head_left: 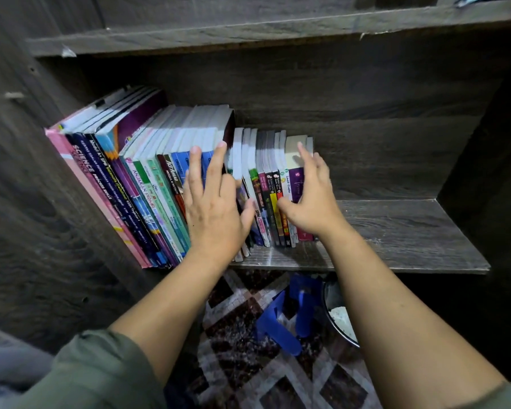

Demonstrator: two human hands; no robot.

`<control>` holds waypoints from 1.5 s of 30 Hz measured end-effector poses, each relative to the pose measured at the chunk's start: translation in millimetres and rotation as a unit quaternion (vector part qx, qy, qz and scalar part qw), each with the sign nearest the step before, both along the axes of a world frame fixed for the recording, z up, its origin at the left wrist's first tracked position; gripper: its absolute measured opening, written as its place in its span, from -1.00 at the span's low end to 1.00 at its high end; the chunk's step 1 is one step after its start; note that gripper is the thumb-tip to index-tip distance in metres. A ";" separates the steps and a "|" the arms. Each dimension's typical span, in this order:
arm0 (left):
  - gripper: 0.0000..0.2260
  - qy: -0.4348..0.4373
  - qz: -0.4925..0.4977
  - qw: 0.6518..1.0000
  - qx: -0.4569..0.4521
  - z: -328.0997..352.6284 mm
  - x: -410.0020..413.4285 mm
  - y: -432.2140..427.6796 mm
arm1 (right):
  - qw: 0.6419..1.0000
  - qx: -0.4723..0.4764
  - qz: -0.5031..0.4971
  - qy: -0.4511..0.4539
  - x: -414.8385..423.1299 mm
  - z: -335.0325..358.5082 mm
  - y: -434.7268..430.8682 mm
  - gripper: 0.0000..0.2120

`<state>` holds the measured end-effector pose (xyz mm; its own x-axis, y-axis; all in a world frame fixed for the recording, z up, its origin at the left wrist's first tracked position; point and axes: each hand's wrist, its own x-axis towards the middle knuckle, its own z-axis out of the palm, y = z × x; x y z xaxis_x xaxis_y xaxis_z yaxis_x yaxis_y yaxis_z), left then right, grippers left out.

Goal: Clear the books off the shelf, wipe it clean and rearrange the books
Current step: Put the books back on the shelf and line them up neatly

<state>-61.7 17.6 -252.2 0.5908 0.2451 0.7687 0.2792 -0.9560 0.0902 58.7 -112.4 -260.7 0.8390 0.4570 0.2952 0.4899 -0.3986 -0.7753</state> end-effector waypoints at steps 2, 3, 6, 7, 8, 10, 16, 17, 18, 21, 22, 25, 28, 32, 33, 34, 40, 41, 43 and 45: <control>-0.76 -0.007 0.003 1.000 0.013 -1.6 -1.8 1.7 | 0.999 -0.027 0.013 -0.014 -5.1 -0.1 1.1 -0.11; -0.76 -0.010 0.015 1.000 0.023 -1.5 -0.4 2.5 | 0.999 -0.033 0.012 -0.017 -6.3 -0.7 1.9 -0.14; -0.73 -0.019 0.073 0.995 0.059 1.4 9.7 4.4 | 0.998 -0.052 -0.002 -0.033 -7.5 -2.9 3.7 -0.17; -0.72 -0.020 0.095 0.993 0.070 3.2 14.2 4.9 | 0.998 -0.056 -0.007 -0.037 -7.6 -3.8 4.0 -0.17; -0.73 -0.021 0.119 0.990 0.078 5.2 18.6 5.2 | 0.997 -0.059 -0.010 -0.039 -7.3 -4.8 4.5 -0.16; -0.75 -0.020 0.158 0.984 0.077 9.0 26.1 3.7 | 0.997 -0.063 -0.009 -0.039 -6.3 -5.7 4.6 -0.15; -0.79 -0.073 0.128 0.988 0.053 3.1 23.1 -1.9 | 0.996 -0.072 -0.002 -0.045 -2.9 -6.2 2.7 -0.14; -0.79 -0.088 0.111 0.989 0.046 0.6 18.7 -4.8 | 0.996 -0.071 -0.004 -0.056 -3.5 -6.5 3.3 -0.14; -0.80 -0.098 0.092 0.990 0.036 -1.5 13.1 -9.5 | 0.995 -0.069 -0.006 -0.072 -4.4 -6.7 3.9 -0.13; -0.80 -0.076 0.031 0.995 -0.063 -3.5 -7.6 -27.5 | 0.991 -0.048 -0.005 -0.123 -7.1 -4.4 6.9 -0.15; -0.80 -0.054 0.018 0.990 -0.126 -1.1 -13.5 -32.6 | 0.990 -0.041 -0.001 -0.138 -8.4 -3.2 8.3 -0.16; -0.71 0.031 0.020 0.975 -0.219 7.9 -21.5 -40.4 | 0.985 -0.055 0.016 -0.165 -12.2 -4.0 13.0 -0.19; -0.45 0.096 0.028 0.967 -0.234 14.4 -16.2 -42.7 | 0.985 -0.056 0.016 -0.163 -13.3 -7.5 15.9 -0.36; -0.22 0.163 0.062 0.957 -0.232 23.6 -7.7 -38.6 | 0.986 -0.050 -0.003 -0.157 -11.4 -6.5 18.7 -0.60; -0.20 0.179 0.072 0.956 -0.222 30.4 -8.6 -36.5 | 0.987 -0.051 -0.006 -0.153 -11.2 -6.3 19.4 -0.61; -0.22 0.188 0.080 0.956 -0.210 39.8 -11.3 -34.1 | 0.987 -0.054 -0.009 -0.150 -11.0 -6.1 20.0 -0.59; -0.33 0.322 0.077 0.933 -0.143 87.1 -43.5 -26.4 | 0.985 -0.066 -0.027 -0.159 -7.6 -7.9 20.8 -0.52; -0.34 0.340 0.071 0.928 -0.136 90.3 -47.4 -26.7 | 0.984 -0.063 -0.033 -0.161 -6.5 -8.2 19.7 -0.52; -0.36 0.371 0.056 0.918 -0.126 93.0 -52.9 -29.0 | 0.983 -0.058 -0.053 -0.163 -3.4 -8.8 16.0 -0.50; -0.35 0.391 0.036 0.910 -0.132 93.8 -54.2 -29.4 | 0.982 -0.053 -0.080 -0.161 0.3 -9.2 12.3 -0.46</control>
<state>-115.9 -11.8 -158.3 0.9073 0.4194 0.0288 0.4172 -0.9068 0.0612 59.0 -100.1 -269.9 0.7731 0.3703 0.5149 0.6280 -0.5607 -0.5396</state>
